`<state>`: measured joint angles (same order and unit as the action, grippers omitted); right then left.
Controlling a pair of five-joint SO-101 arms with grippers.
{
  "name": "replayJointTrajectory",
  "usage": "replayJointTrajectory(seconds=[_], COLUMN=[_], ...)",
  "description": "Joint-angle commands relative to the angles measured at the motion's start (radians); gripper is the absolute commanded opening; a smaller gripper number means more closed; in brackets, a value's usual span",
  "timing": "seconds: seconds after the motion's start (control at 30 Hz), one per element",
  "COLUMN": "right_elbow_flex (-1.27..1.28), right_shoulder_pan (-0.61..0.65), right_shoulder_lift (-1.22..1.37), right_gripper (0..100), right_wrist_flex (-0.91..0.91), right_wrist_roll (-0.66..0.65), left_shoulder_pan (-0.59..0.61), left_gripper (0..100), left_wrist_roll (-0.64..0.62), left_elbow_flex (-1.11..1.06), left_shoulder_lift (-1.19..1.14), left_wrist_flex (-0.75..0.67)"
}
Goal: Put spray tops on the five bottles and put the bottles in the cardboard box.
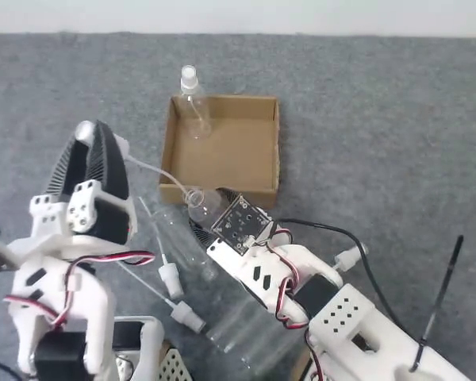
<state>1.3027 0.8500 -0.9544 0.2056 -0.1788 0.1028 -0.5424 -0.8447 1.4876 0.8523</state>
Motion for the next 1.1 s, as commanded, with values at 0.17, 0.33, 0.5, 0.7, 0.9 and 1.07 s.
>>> replayJointTrajectory(seconds=[0.17,0.33,0.5,0.7,0.9,1.07], right_elbow_flex=[-0.015,-0.017,-0.018,-0.02,-0.021,-0.023], right_shoulder_pan=[0.001,0.001,0.001,-0.001,-0.001,-0.036], right_shoulder_lift=[-0.035,-0.035,-0.035,-0.035,-0.035,-0.035], right_gripper=[6.9,6.9,6.9,6.9,6.9,6.9], right_wrist_flex=[-0.027,-0.028,-0.028,-0.028,-0.028,-0.044], right_wrist_roll=[-0.021,-0.018,-0.02,-0.02,-0.02,-0.018], left_shoulder_pan=[-0.023,-0.063,-0.146,-0.193,-0.226,-0.227], left_gripper=[1,1,1,1,1,3], left_wrist_roll=[-0.005,-0.002,0.046,0.046,0.107,0.115], left_elbow_flex=[-0.042,-0.107,-0.14,-0.183,-0.2,-0.214], left_shoulder_lift=[0.006,0.006,0.006,0.006,0.006,0.005], left_wrist_flex=[-0.035,-0.037,-0.037,-0.041,-0.038,-0.035])
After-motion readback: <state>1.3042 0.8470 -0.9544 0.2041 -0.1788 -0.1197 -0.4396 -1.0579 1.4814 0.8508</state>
